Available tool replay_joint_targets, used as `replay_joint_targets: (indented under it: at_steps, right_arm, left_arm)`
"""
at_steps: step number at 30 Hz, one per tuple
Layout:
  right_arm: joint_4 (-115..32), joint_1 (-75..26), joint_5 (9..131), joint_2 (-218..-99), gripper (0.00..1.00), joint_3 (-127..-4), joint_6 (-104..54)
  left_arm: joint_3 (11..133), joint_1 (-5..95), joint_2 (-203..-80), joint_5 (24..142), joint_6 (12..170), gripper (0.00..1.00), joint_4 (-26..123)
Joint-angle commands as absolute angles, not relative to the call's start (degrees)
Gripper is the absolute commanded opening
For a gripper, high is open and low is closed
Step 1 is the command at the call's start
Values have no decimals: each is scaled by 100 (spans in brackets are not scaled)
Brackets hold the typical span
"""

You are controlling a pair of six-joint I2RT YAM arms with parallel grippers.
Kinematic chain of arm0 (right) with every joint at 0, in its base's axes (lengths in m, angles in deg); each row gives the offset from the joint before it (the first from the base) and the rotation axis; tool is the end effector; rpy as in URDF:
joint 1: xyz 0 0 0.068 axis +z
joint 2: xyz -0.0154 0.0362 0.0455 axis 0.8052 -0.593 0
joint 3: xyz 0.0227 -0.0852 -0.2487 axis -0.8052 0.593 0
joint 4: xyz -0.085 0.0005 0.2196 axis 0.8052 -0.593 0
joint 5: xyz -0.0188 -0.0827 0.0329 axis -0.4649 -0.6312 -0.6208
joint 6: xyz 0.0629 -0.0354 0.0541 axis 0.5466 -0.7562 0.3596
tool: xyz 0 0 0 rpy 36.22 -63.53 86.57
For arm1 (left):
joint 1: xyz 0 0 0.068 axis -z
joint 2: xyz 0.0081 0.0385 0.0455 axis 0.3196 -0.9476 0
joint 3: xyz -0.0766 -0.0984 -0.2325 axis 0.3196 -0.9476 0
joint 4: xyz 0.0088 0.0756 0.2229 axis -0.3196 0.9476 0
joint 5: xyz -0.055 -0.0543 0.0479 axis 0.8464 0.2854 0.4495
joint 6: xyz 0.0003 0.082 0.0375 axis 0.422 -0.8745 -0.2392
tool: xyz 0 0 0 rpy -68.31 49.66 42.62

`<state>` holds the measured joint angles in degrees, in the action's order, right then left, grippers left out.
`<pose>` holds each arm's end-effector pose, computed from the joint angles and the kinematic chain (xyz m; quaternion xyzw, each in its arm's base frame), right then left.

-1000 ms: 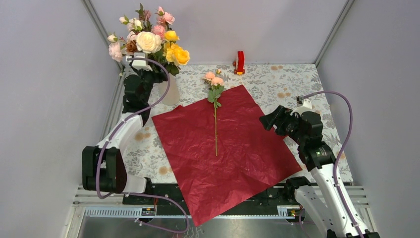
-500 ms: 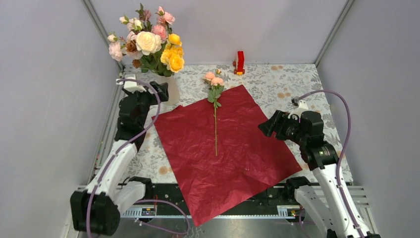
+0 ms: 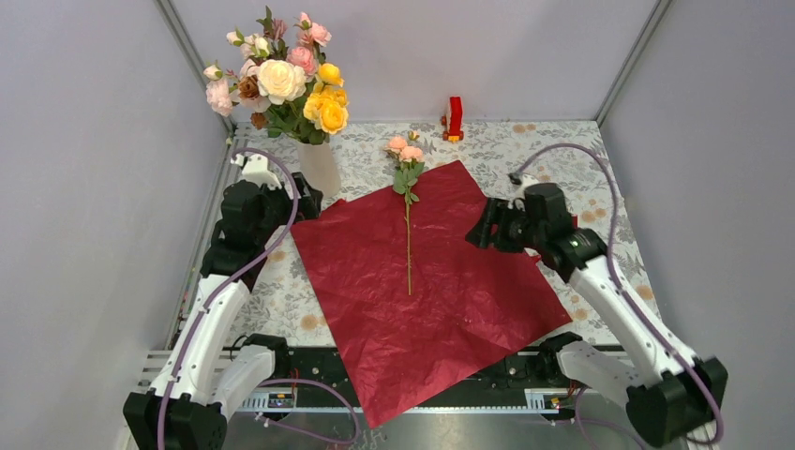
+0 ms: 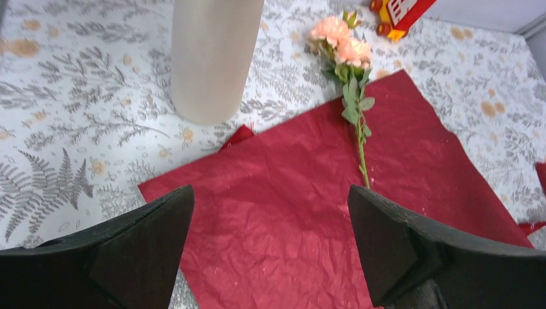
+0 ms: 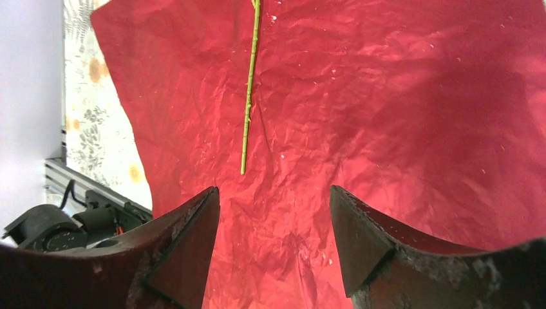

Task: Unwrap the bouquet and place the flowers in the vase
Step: Pick up the fake flower from the wrapping paper.

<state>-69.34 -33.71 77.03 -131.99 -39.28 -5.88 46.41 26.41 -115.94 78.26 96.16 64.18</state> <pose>0.2005 0.0937 0.2761 -0.0123 0.8766 0.2840 0.3882 0.2215 -0.0355 0.3111 -0.0440 0.8024 -0.1529 0.5752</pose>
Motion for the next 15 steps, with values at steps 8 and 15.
replay_joint_targets:
  at_steps: [8, 15]
  right_arm:
    - [-6242, -1980, 6928, -16667, 67, -5945, -381]
    - [-7097, -1615, 6180, -18586, 64, -7812, -502]
  left_arm:
    - [4936, 2567, -11396, 8645, 9637, 99, 6640]
    - [5058, 2534, -11538, 8668, 9631, 99, 6861]
